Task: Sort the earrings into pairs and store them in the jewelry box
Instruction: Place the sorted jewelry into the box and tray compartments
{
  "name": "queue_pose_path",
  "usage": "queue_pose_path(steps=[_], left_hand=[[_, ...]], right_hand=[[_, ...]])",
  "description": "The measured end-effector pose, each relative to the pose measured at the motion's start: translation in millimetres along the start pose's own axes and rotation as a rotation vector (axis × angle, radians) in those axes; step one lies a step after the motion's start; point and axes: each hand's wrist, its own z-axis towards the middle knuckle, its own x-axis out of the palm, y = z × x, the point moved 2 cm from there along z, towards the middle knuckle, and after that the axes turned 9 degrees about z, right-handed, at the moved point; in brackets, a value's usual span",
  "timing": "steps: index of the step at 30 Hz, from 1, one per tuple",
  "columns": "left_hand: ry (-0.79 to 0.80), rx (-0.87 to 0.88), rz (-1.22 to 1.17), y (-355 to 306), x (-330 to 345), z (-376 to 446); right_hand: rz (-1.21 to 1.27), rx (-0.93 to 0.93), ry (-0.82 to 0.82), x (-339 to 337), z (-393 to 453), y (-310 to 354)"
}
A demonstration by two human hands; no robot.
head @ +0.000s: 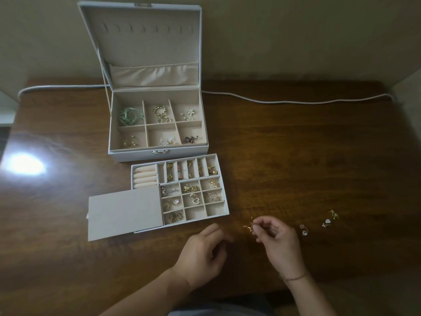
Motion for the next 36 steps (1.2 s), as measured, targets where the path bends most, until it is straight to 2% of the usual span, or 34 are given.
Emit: queue_pose_path(steps=[4,6,11,13,20,31,34,36], left_hand=[[-0.049,-0.272,-0.240,-11.0,1.5,9.7],[-0.029,-0.394,-0.448,-16.1,1.1,13.6],[0.123,-0.571,-1.015,-25.6,-2.1,25.9],[0.144,-0.583,-1.108,-26.7,-5.9,30.4],[0.001,-0.560,-1.116,-14.4,-12.9,36.4],[-0.138,-0.499,-1.174,3.2,-53.5,55.2],[-0.228,-0.494,-1.054,12.9,-75.5,64.3],[-0.268,-0.466,-0.841,20.7,-90.4,70.8]], right_hand=[[0.078,0.012,0.085,-0.4,-4.1,10.2],[0.124,0.003,0.127,0.6,-7.9,19.5],[0.232,0.035,0.204,6.1,-9.8,41.8],[0.210,0.033,0.220,8.5,-7.1,47.1],[0.068,-0.019,0.174,19.1,1.1,53.1],[-0.039,-0.159,0.226,50.3,19.6,97.5],[-0.107,-0.267,0.263,63.8,34.7,125.4],[-0.145,-0.342,0.276,72.6,48.9,147.1]])
